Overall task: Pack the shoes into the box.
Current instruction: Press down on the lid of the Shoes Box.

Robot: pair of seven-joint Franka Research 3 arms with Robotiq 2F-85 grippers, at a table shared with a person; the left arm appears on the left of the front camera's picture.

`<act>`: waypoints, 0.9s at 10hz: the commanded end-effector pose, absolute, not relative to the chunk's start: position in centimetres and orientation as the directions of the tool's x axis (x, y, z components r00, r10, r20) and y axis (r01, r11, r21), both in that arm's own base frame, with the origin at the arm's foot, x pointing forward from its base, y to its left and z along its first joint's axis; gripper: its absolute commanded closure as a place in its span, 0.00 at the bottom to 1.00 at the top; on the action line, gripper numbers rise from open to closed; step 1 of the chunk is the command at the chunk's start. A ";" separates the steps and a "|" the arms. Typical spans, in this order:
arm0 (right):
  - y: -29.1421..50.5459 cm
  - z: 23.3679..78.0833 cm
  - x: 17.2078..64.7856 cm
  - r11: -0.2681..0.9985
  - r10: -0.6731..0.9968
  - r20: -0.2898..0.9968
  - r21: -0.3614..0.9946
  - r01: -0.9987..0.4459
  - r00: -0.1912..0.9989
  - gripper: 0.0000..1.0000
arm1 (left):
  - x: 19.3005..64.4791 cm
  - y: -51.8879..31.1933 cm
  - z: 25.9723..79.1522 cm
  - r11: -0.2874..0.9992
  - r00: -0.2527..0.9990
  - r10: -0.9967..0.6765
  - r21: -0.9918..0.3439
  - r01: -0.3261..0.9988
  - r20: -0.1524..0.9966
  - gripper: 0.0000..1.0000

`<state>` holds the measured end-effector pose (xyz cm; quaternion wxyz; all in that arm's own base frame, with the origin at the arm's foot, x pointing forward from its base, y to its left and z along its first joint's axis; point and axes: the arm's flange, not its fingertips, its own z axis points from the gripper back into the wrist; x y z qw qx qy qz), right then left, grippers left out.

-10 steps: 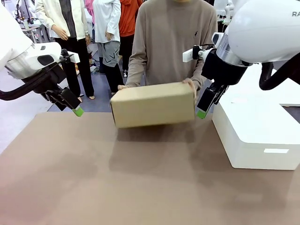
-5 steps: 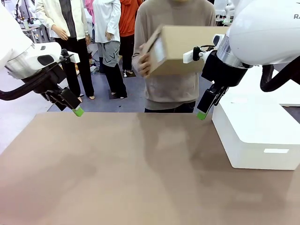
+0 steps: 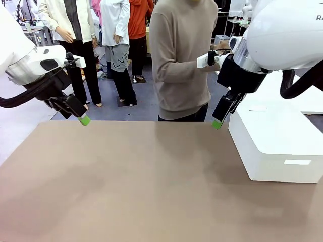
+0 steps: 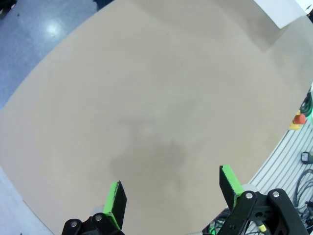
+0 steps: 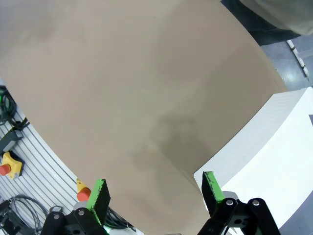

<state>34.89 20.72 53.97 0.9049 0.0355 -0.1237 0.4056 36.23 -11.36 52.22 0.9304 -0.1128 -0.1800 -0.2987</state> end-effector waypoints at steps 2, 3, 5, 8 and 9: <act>20.9 54.3 35.1 0.666 0.730 0.241 -0.046 -0.744 0.639 0.00 | 36.1 -11.2 52.2 0.806 0.760 -0.509 -0.088 0.586 0.404 0.00; 20.9 54.3 35.1 0.666 0.730 0.241 -0.046 -0.744 0.639 0.00 | 36.1 -11.2 52.2 0.806 0.760 -0.509 -0.088 0.586 0.404 0.00; 20.9 54.3 35.1 0.666 0.730 0.241 -0.046 -0.744 0.639 0.00 | 36.1 -11.2 52.2 0.806 0.760 -0.509 -0.088 0.586 0.404 0.00; 20.9 54.3 35.1 0.666 0.730 0.241 -0.046 -0.744 0.639 0.00 | 36.1 -11.2 52.2 0.806 0.760 -0.509 -0.088 0.586 0.404 0.00; 20.9 54.3 35.1 0.666 0.730 0.241 -0.046 -0.744 0.639 0.00 | 36.1 -11.2 52.2 0.806 0.760 -0.509 -0.088 0.586 0.404 0.00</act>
